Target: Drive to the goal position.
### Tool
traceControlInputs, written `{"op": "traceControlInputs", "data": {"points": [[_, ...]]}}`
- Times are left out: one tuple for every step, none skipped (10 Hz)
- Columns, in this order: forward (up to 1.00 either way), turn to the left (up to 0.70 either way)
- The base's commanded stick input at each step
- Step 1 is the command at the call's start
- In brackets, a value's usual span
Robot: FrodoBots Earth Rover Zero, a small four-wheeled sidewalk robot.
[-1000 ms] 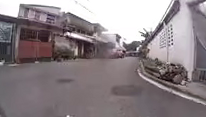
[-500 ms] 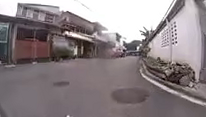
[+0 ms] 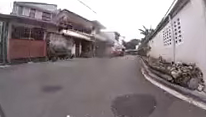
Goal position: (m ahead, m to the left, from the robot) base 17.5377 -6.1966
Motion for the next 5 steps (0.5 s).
{"op": "traceControlInputs", "data": {"points": [[0.70,-0.14],[0.70,-0.14],[0.70,-0.14],[0.70,-0.14],[0.70,-0.14]]}}
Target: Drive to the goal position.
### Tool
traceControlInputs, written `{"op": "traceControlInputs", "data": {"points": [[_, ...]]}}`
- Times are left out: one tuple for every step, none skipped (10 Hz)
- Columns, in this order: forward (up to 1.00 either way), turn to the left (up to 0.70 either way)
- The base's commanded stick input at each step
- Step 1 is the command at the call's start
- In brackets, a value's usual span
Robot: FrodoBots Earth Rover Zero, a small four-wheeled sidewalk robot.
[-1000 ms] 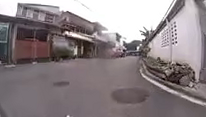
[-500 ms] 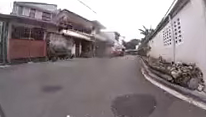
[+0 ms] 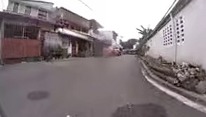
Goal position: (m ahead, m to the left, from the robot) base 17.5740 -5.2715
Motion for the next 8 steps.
{"op": "traceControlInputs", "data": {"points": [[0.70,-0.14],[0.70,-0.14],[0.70,-0.14],[0.70,-0.14],[0.70,-0.14],[0.70,-0.14],[0.70,-0.14],[0.70,-0.14]]}}
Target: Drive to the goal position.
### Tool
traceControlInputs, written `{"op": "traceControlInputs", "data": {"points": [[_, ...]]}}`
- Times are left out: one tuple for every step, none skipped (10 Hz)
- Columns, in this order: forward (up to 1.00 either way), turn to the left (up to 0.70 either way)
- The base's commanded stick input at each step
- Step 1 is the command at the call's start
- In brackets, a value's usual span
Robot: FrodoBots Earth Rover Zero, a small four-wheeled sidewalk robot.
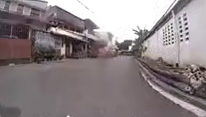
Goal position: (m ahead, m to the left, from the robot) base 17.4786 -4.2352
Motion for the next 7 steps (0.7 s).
{"op": "traceControlInputs", "data": {"points": [[0.70,-0.14],[0.70,-0.14],[0.70,-0.14],[0.70,-0.14],[0.70,-0.14],[0.70,-0.14],[0.70,-0.14]]}}
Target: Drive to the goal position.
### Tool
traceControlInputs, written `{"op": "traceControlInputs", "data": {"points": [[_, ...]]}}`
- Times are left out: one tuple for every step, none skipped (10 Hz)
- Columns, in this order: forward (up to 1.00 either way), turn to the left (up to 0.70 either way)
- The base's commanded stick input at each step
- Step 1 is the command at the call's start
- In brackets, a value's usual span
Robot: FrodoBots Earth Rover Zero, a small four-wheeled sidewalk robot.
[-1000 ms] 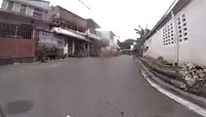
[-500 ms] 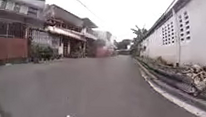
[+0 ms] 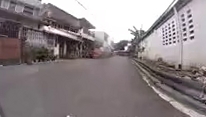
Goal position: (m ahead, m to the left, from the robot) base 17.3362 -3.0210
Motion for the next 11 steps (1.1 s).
{"op": "traceControlInputs", "data": {"points": [[0.70,-0.14],[0.70,-0.14],[0.70,-0.14],[0.70,-0.14],[0.70,-0.14],[0.70,-0.14],[0.70,-0.14],[0.70,-0.14],[0.70,-0.14],[0.70,-0.10],[0.70,-0.04]]}}
